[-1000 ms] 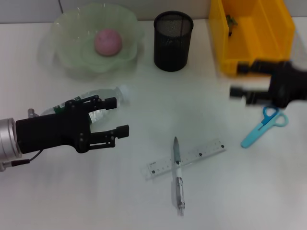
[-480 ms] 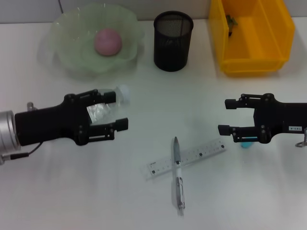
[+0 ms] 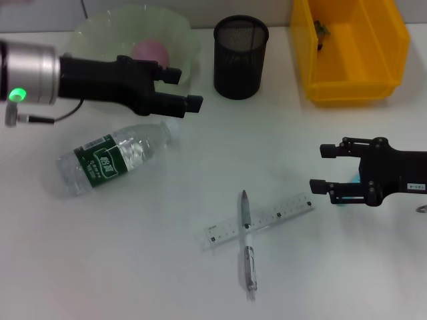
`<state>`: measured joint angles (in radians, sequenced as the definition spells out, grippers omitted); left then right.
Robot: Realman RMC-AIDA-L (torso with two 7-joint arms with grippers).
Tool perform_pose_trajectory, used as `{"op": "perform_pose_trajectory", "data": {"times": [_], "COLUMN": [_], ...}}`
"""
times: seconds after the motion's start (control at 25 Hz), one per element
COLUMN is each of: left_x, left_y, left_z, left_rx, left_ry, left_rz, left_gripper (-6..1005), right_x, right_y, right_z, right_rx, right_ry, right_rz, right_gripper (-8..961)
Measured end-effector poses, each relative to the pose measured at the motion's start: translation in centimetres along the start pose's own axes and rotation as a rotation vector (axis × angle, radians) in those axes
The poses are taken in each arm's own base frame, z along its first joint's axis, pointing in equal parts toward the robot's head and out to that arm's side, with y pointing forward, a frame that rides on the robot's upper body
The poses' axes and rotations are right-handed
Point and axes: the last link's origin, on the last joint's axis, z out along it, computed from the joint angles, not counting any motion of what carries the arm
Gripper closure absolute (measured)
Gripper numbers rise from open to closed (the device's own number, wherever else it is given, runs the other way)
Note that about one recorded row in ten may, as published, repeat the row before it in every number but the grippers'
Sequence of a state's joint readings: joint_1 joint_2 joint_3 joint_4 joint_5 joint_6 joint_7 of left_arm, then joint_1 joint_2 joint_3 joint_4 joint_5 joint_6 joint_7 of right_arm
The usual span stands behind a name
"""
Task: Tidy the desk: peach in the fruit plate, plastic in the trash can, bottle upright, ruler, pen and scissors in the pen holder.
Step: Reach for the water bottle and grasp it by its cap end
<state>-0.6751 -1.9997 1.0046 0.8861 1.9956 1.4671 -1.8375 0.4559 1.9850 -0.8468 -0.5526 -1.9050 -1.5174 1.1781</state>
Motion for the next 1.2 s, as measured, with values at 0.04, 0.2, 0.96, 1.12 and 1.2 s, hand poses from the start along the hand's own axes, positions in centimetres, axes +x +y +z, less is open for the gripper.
{"op": "perform_pose_trajectory", "data": {"times": [0.04, 0.2, 0.96, 1.12, 1.2], "left_x": [0.0, 2.4, 3.1, 2.7, 2.1], "left_y": [0.0, -0.6, -0.4, -0.6, -0.7], "left_z": [0.0, 0.9, 6.3, 6.7, 7.3], "left_rx": [0.0, 0.067, 0.256, 0.266, 0.275], "left_ry": [0.0, -0.162, -0.588, -0.596, -0.605], "left_rz": [0.0, 0.007, 0.1, 0.106, 0.117], "left_gripper": [236, 237, 242, 243, 243], "right_x": [0.0, 0.2, 0.2, 0.2, 0.2], "right_y": [0.0, 0.1, 0.1, 0.1, 0.1], "right_z": [0.0, -0.2, -0.2, -0.3, -0.2], "right_rx": [0.0, 0.006, 0.007, 0.007, 0.007], "right_ry": [0.0, -0.001, -0.002, -0.001, -0.001], "right_rz": [0.0, 0.004, 0.003, 0.003, 0.003], "right_gripper": [193, 194, 193, 193, 193]}}
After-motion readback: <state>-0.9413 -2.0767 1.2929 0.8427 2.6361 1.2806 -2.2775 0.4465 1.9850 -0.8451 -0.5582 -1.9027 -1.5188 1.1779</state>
